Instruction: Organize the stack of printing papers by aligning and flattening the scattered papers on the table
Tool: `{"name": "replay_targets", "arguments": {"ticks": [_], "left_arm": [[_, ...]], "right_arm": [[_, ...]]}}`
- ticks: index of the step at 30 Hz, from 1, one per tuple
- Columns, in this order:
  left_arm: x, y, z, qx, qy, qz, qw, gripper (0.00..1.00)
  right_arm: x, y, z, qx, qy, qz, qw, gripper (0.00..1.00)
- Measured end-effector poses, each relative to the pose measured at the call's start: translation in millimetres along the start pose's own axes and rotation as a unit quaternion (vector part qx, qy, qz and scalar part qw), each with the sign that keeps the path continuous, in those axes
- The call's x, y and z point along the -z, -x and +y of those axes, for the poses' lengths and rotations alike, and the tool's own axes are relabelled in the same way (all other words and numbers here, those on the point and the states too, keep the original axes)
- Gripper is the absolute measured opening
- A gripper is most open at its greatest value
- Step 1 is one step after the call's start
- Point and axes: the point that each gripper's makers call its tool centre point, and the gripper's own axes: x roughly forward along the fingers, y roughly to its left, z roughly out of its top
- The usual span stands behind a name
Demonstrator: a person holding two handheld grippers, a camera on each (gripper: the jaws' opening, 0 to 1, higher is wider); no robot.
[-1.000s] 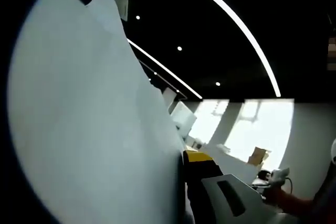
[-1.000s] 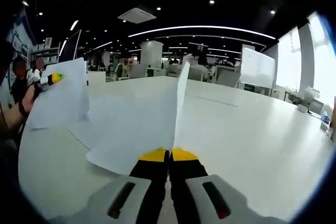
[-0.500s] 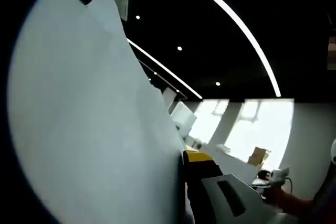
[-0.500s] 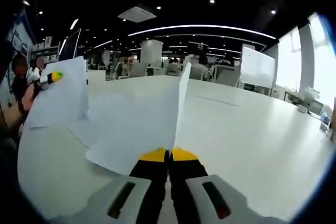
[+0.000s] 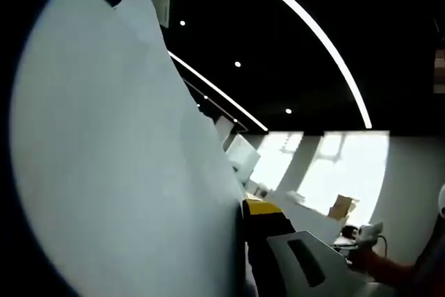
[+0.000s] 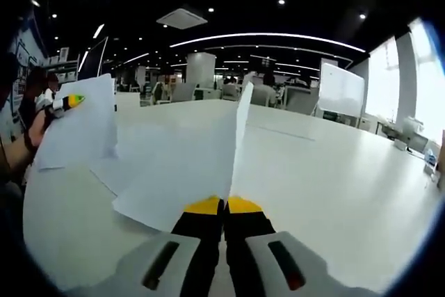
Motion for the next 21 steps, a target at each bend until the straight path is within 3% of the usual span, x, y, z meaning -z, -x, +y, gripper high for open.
{"name": "replay_targets", "arguments": {"ticks": [21], "left_arm": [[-0.9,0.4,2.8,0.0,0.0,0.0,1.0,0.09]], "right_arm": [[-0.8,1.1,-0.3,0.0,-0.002,-0.003,1.0,0.0]]}}
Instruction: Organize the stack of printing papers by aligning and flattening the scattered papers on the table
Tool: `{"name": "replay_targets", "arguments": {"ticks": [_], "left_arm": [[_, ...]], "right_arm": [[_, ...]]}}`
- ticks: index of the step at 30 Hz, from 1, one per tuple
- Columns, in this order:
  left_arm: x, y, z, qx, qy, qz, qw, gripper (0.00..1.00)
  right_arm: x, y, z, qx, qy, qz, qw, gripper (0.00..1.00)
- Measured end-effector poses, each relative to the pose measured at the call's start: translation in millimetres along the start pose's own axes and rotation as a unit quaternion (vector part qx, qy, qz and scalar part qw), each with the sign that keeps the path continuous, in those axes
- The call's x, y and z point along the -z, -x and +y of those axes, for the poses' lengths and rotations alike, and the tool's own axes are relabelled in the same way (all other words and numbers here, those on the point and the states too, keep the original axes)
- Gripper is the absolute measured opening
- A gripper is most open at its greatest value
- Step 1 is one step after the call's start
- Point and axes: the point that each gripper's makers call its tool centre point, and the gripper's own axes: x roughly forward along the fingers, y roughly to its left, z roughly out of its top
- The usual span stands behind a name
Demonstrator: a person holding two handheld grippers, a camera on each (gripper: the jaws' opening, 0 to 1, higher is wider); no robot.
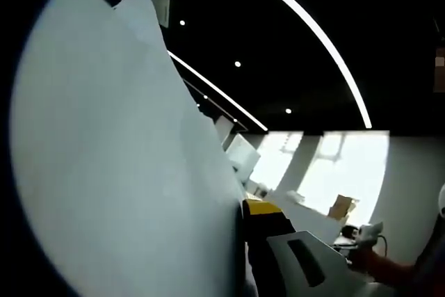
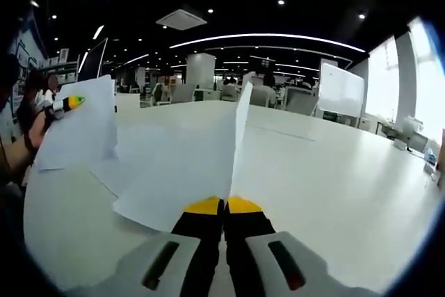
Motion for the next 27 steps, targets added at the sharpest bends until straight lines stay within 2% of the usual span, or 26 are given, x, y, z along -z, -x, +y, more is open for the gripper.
{"name": "replay_targets", "arguments": {"ticks": [16,27], "left_arm": [[0.2,-0.6,0.9,0.002,0.001,0.002,1.0,0.09],[0.1,0.1,0.6,0.002,0.0,0.003,1.0,0.09]], "right_arm": [[-3.2,2.6,-3.1,0.002,-0.015,-0.004,0.9999,0.0],[-16.0,9.0,-6.1,0.004,-0.02,-0.018,0.9996,0.0]]}}
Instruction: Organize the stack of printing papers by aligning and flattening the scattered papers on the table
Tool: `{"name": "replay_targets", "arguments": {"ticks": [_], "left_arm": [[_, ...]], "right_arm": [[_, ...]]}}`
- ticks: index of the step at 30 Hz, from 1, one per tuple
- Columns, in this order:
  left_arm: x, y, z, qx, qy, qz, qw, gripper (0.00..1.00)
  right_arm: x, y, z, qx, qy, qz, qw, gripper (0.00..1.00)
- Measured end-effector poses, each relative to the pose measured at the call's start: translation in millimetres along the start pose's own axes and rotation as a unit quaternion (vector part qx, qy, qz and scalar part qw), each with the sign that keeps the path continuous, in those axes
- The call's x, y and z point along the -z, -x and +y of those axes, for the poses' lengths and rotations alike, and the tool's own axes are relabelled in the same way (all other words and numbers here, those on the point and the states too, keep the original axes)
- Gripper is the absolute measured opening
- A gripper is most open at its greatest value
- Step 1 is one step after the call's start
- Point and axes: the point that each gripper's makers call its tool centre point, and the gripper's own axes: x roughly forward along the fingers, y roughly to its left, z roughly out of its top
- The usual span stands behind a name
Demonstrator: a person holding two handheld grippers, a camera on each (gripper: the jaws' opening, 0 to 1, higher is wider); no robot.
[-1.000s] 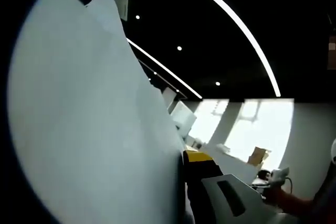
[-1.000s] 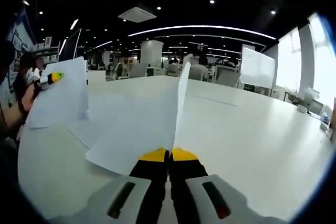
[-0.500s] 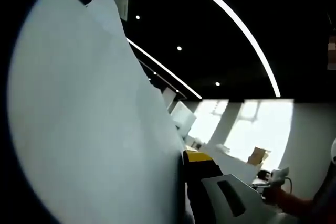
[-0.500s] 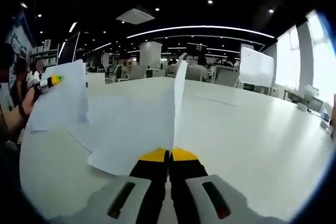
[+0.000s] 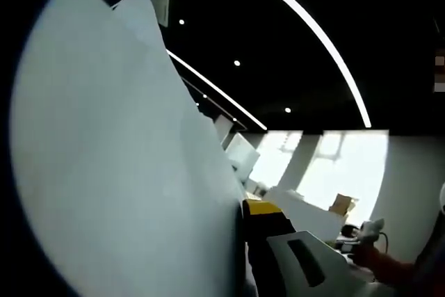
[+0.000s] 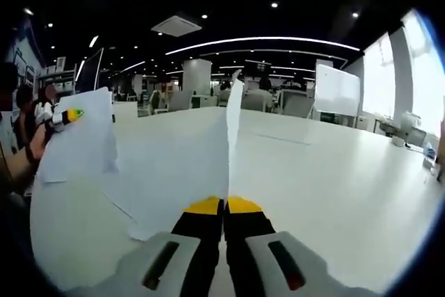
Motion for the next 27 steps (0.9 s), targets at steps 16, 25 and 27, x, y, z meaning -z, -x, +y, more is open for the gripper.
{"name": "replay_targets", "arguments": {"ticks": [16,25,27], "left_arm": [[0.3,-0.1,-2.1,0.001,0.0,0.001,1.0,0.09],[0.2,-0.4,-2.3,0.002,0.001,0.0,1.0,0.09],[0.1,-0.4,-2.1,0.002,0.001,0.0,1.0,0.09]], "right_arm": [[-21.4,7.9,9.5,-0.019,-0.03,-0.03,0.9989,0.0],[-31.9,11.2,16.0,-0.025,-0.03,-0.04,0.9984,0.0],[-34.5,11.8,16.9,-0.026,-0.031,-0.044,0.9982,0.0]]}}
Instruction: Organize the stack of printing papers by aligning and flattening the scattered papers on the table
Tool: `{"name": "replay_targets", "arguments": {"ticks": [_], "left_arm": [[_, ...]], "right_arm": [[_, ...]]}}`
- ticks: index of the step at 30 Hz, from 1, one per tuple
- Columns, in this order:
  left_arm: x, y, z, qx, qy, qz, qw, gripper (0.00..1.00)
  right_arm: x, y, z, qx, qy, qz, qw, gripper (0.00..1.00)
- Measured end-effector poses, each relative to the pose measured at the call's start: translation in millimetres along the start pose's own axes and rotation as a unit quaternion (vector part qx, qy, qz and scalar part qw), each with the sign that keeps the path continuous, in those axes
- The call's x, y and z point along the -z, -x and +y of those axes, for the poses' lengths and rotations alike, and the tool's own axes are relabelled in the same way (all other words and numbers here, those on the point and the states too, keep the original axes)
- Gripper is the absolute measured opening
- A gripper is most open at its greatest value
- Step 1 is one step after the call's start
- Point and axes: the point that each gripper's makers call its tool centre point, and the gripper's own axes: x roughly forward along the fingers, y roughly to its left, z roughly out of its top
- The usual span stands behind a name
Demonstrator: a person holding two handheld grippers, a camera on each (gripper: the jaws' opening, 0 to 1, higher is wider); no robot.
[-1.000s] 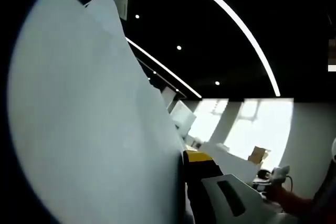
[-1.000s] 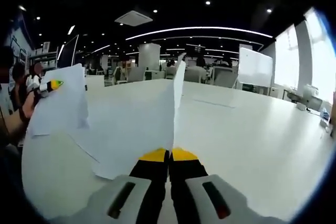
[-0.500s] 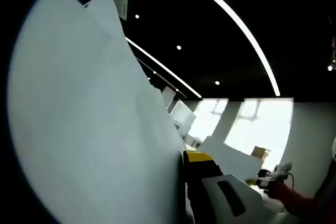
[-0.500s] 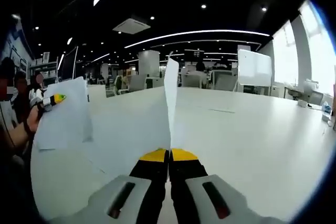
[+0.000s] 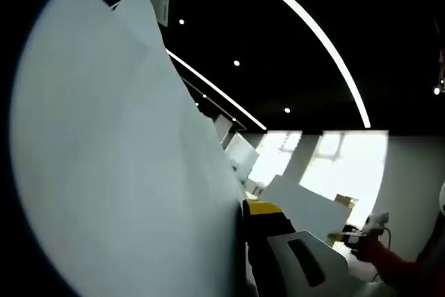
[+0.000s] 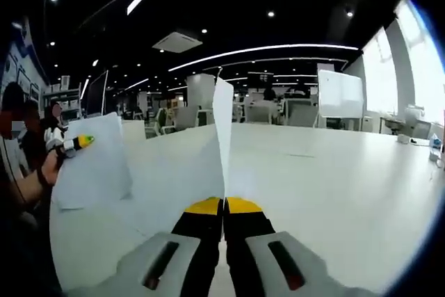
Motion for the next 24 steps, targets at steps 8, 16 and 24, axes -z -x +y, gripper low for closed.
{"name": "replay_targets", "arguments": {"ticks": [8,16,24], "left_arm": [[0.4,-0.4,-0.1,0.001,0.001,0.001,1.0,0.1],[1.1,-0.5,-0.2,0.001,0.0,0.002,1.0,0.1],[0.9,-0.1,0.3,0.001,0.0,0.002,1.0,0.1]], "right_arm": [[-4.8,1.2,-2.1,-0.001,-0.012,-0.011,0.9999,0.0],[-8.5,2.7,-6.1,0.001,-0.02,-0.019,0.9996,0.0],[-11.7,3.9,-6.2,-0.005,-0.031,-0.028,0.9991,0.0]]}}
